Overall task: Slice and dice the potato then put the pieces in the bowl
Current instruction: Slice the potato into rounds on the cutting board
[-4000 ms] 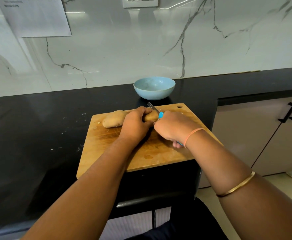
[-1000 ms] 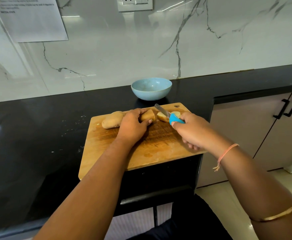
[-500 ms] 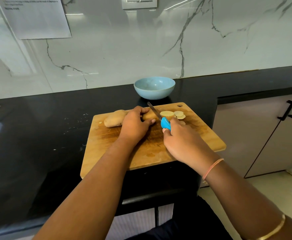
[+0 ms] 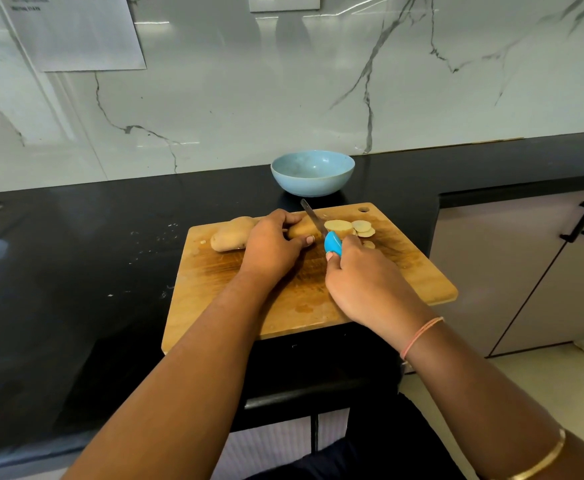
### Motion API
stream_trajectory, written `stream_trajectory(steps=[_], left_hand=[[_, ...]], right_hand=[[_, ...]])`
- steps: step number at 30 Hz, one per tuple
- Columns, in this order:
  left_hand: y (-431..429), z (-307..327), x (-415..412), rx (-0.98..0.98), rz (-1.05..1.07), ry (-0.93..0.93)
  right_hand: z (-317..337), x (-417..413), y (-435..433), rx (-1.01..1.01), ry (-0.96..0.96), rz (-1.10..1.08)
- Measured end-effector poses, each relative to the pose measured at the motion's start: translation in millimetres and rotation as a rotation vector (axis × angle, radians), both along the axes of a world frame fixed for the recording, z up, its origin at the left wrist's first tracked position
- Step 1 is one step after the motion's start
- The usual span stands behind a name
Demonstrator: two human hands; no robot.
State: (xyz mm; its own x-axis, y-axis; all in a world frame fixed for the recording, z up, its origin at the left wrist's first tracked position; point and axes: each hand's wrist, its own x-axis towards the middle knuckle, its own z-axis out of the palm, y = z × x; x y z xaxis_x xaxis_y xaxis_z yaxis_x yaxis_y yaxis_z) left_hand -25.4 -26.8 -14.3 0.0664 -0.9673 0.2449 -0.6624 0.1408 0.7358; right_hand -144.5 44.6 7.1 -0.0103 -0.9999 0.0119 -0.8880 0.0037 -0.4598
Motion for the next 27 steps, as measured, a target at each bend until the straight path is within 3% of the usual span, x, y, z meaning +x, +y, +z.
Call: stream_trajectory(steps=[4,9,13,17,20,27], left_hand=[[1,1,1,-0.032,-0.018,-0.034],[4,1,3,-0.108,-0.070,-0.044],[5,0,3,-0.153,-0.108,-0.088],[0,-1,4,-0.076,-0.062,-0.034],[-2,-1,4,-0.048,-0.051,-0.014],[0,1,3,-0.036,-0.034,-0.008]], right_hand=[[14,9,-2,0.106,-0.011,-0.068],[50,14,-9,0.209,0.174,0.043],[55,9,-19,0.392,0.024,0.034],[40,-7,-24,0.449,-0.162,-0.033],[25,-19,-22,0.431,-0.260,-0.081],[5,-25,-11,0.169,-0.323,0.006]])
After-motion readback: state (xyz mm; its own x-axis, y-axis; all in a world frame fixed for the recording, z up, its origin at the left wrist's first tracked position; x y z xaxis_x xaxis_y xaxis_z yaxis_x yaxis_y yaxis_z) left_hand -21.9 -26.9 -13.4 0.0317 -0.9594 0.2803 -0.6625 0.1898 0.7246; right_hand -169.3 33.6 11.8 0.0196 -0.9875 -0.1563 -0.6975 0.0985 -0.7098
